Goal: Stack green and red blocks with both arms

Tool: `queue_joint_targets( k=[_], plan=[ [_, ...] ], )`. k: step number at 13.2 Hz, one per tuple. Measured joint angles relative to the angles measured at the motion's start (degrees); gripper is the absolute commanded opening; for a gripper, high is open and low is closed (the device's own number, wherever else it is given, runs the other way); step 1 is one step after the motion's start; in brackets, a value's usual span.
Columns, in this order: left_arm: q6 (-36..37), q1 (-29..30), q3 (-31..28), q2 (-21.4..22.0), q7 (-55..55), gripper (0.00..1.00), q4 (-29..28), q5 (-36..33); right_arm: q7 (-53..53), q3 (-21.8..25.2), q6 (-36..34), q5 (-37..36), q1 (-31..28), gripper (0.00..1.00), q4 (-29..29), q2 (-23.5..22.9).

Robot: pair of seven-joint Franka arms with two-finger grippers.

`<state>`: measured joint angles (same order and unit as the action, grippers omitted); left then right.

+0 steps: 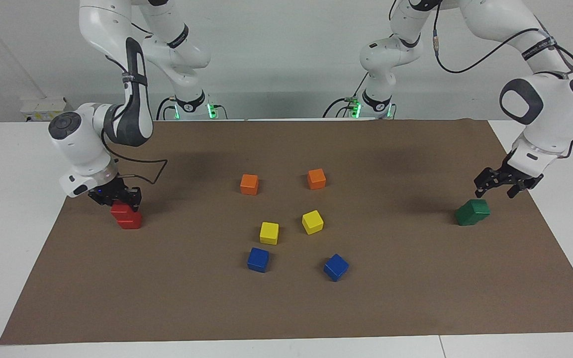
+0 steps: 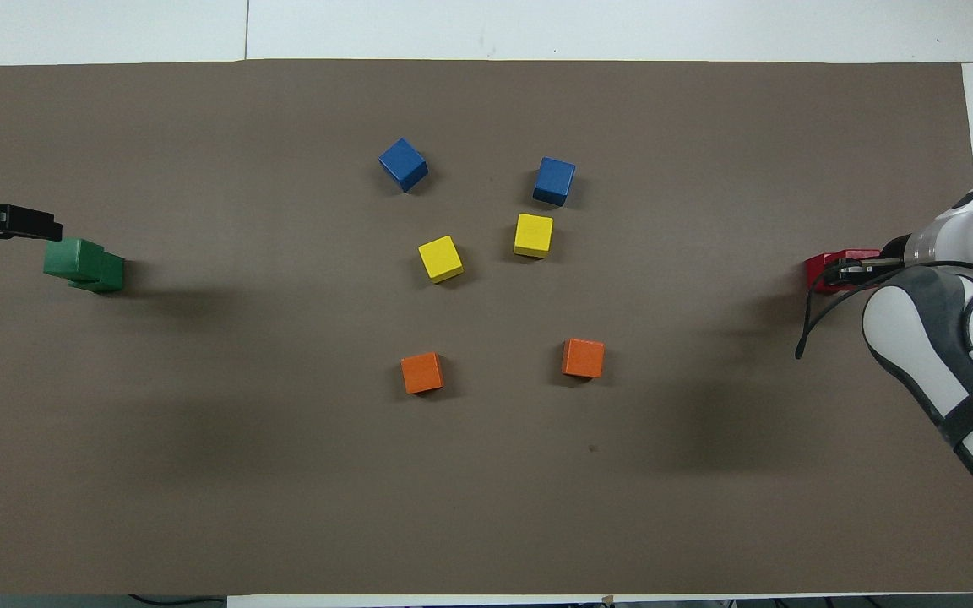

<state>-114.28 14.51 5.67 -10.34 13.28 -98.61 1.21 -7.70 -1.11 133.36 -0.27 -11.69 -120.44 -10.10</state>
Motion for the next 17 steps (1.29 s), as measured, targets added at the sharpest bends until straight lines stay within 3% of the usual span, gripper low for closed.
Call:
queue_joint_targets(
  k=[7,8,9,11,12,13,17],
  plan=[
    [10.9,-4.6,0.3,7.8,-10.2,1.0,3.0,0.0,0.0,0.0,0.0,0.0,-0.2,0.0,0.0,0.0],
    [12.2,-4.9,0.3,8.7,-11.4,1.0,3.0,0.0,0.0,0.0,0.0,0.0,-0.2,0.05,0.0,0.0],
    [13.1,-5.4,0.3,9.1,-12.8,1.0,3.0,0.0,0.0,0.0,0.0,0.0,-0.2,0.2,-0.1,0.0],
    [14.6,-6.5,0.3,9.4,-14.7,1.0,3.0,0.0,0.0,-0.1,0.0,0.0,-0.2,0.81,-0.1,0.0],
    [15.8,-6.9,0.4,9.6,-15.1,1.0,3.0,0.0,0.0,-0.1,0.0,0.0,-0.2,0.95,-0.1,0.0],
    [17.2,-7.2,0.4,9.8,-15.3,1.0,3.0,0.0,0.0,-0.1,0.0,0.0,-0.2,1.0,-0.1,0.0],
    [20.0,-7.5,0.4,11.5,-15.4,1.0,3.0,0.0,0.0,-0.2,0.2,0.0,-0.2,1.0,-0.1,0.3]
  ],
)
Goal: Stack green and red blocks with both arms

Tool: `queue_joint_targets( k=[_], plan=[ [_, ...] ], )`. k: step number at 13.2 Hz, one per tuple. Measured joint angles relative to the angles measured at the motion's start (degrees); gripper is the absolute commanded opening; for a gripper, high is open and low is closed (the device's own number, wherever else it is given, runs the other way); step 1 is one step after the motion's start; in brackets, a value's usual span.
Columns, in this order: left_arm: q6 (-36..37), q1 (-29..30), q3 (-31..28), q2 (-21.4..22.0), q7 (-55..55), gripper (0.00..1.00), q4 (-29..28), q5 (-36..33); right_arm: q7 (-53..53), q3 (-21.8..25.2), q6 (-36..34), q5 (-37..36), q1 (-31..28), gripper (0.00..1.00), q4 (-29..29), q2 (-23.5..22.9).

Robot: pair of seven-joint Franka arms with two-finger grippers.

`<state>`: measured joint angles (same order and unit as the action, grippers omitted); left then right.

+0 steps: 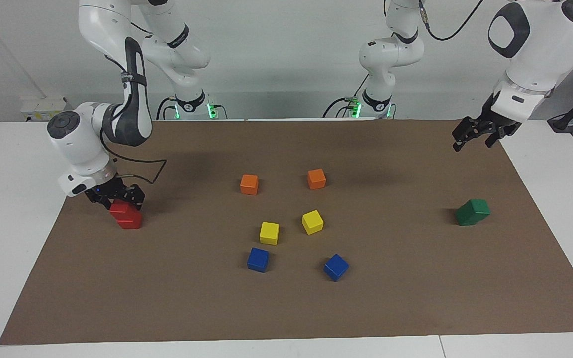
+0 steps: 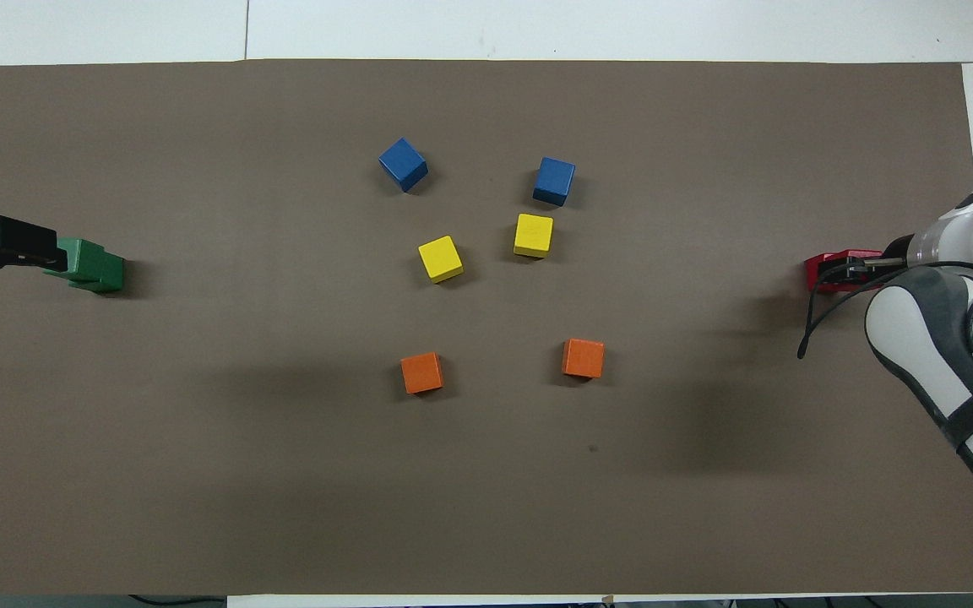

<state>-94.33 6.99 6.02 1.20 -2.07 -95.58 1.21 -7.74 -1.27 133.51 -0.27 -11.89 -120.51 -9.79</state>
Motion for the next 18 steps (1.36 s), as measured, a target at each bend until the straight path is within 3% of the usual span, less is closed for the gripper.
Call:
queue_joint_targets(
  k=[5,11,15,18],
  plan=[
    [1.9,-0.3,0.0,2.7,0.0,1.0,-1.3,0.0,0.0,-0.1,-3.6,0.0,0.1,1.0,4.1,0.6],
    [-0.7,-1.3,0.0,3.8,0.0,1.0,-3.8,0.0,0.0,-1.4,-19.9,0.1,0.9,1.0,15.8,6.1],
    [-2.0,-1.4,0.0,3.8,0.0,1.0,-3.8,0.0,0.0,-1.4,-32.1,0.1,1.8,1.0,21.2,11.3],
    [-2.1,-1.4,0.0,3.8,0.0,1.0,-3.8,0.0,0.0,-1.4,-39.7,0.2,1.8,1.0,24.8,12.3]
  ],
)
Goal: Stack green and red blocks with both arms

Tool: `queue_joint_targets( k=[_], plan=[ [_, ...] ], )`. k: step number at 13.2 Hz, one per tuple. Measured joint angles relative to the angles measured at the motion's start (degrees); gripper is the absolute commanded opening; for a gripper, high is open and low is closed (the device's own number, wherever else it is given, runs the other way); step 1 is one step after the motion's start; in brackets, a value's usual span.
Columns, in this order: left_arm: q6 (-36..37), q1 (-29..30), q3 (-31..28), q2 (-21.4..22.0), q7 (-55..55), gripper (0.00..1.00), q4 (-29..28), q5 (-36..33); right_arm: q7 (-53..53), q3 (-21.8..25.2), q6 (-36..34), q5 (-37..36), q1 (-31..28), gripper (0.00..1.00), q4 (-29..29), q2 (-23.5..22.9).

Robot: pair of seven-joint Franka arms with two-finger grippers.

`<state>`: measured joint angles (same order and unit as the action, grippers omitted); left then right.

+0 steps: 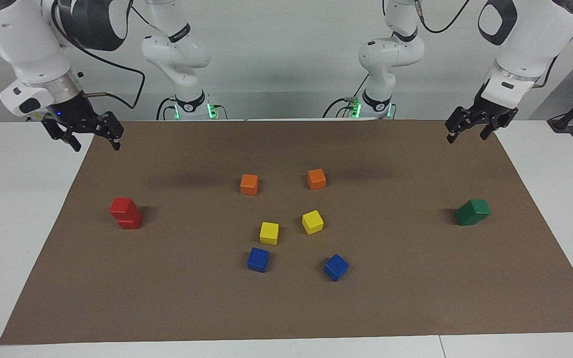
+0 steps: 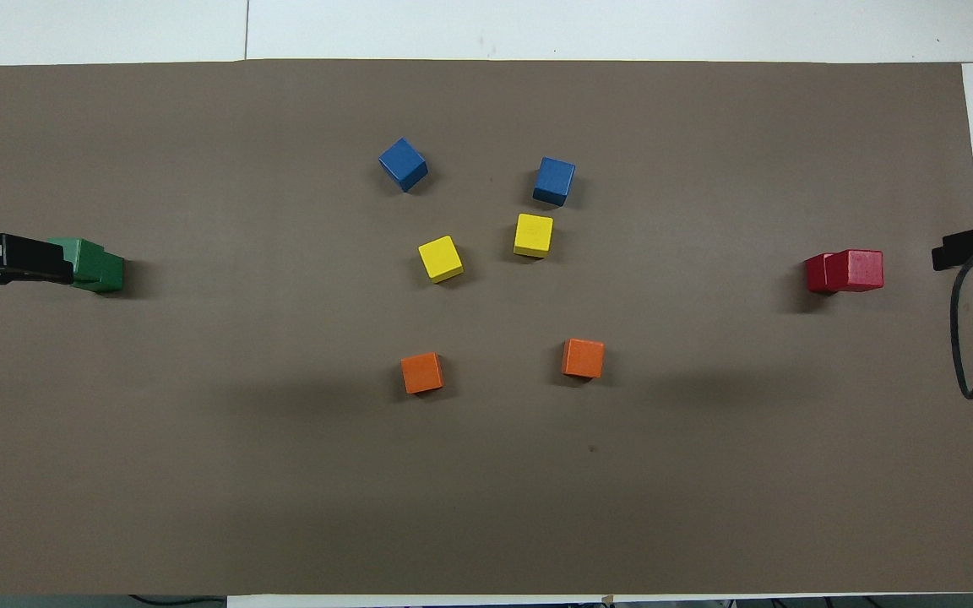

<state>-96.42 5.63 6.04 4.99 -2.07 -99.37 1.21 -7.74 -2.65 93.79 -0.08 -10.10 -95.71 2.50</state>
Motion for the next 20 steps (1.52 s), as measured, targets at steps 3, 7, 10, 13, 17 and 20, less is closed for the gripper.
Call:
queue_joint_targets(
  k=[3,7,10,13,17,20],
  plan=[
    [0.0,0.0,0.0,0.0,0.0,1.0,0.0,0.0,0.0,0.0,-2.8,0.2,0.0,1.0,2.6,-0.6],
    [0.0,0.0,0.0,0.0,0.1,1.0,0.0,-0.5,0.0,0.0,-3.5,0.2,0.0,1.0,3.3,-1.4],
    [1.2,0.0,-0.1,0.0,0.1,1.0,0.0,-0.8,0.0,0.7,-3.6,0.2,2.2,1.0,3.4,-1.6],
    [1.9,0.0,-0.1,0.0,0.1,1.0,0.0,-0.8,0.1,4.4,-3.6,0.2,6.8,1.0,3.9,-2.0],
    [1.9,0.0,-0.1,0.0,0.1,1.0,0.0,-0.8,0.1,7.9,-3.6,0.2,9.3,1.0,4.6,-2.3],
    [1.9,0.0,-0.2,0.0,0.1,1.0,0.0,-0.8,0.1,8.6,-3.6,0.2,9.6,1.0,4.9,-2.5]
  ],
)
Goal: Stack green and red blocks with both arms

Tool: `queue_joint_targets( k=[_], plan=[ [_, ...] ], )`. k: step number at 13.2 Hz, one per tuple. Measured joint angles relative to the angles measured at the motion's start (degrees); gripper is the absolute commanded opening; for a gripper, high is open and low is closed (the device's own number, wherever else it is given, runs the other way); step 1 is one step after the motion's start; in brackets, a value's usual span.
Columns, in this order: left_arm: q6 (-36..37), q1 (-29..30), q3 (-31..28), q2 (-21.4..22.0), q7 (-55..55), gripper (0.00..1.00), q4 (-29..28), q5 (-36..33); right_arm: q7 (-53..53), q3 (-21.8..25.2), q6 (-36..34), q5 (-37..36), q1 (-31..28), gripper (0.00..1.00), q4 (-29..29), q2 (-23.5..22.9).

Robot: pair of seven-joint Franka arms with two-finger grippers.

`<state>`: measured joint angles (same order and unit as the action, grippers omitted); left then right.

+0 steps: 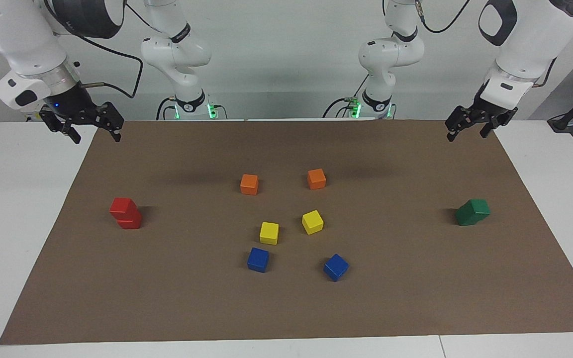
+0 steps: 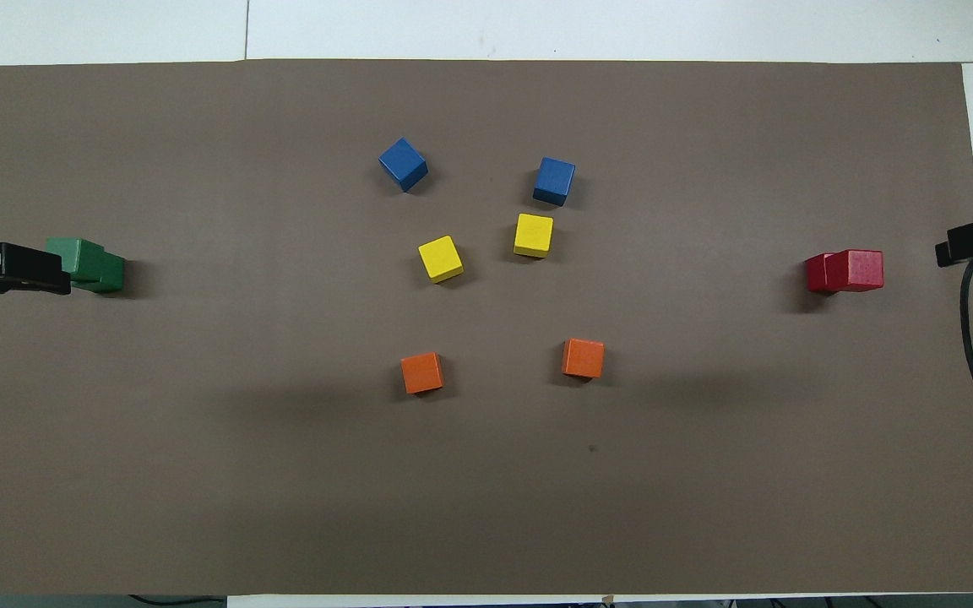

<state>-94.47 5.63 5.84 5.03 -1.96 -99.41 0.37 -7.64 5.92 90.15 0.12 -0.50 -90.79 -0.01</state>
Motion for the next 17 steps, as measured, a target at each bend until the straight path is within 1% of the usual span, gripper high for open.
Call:
queue_joint_targets(
  k=[2,5,10,17],
  plan=[
    [0.4,0.0,0.0,0.0,0.0,1.0,0.0,0.0,0.0,1.6,0.0,0.0,1.4,1.0,0.0,-0.1],
    [0.7,0.0,-0.1,0.1,0.0,1.0,0.0,0.0,0.0,2.2,-0.1,0.0,1.4,1.0,0.1,-0.1],
    [0.7,0.0,-0.1,0.1,0.0,1.0,0.0,0.0,0.0,0.6,-0.2,0.0,-0.4,1.0,0.1,-0.3],
    [0.7,0.0,-0.1,0.1,0.0,1.0,0.0,0.0,0.0,0.0,-1.2,0.0,-0.4,1.0,0.1,-0.3]
  ],
)
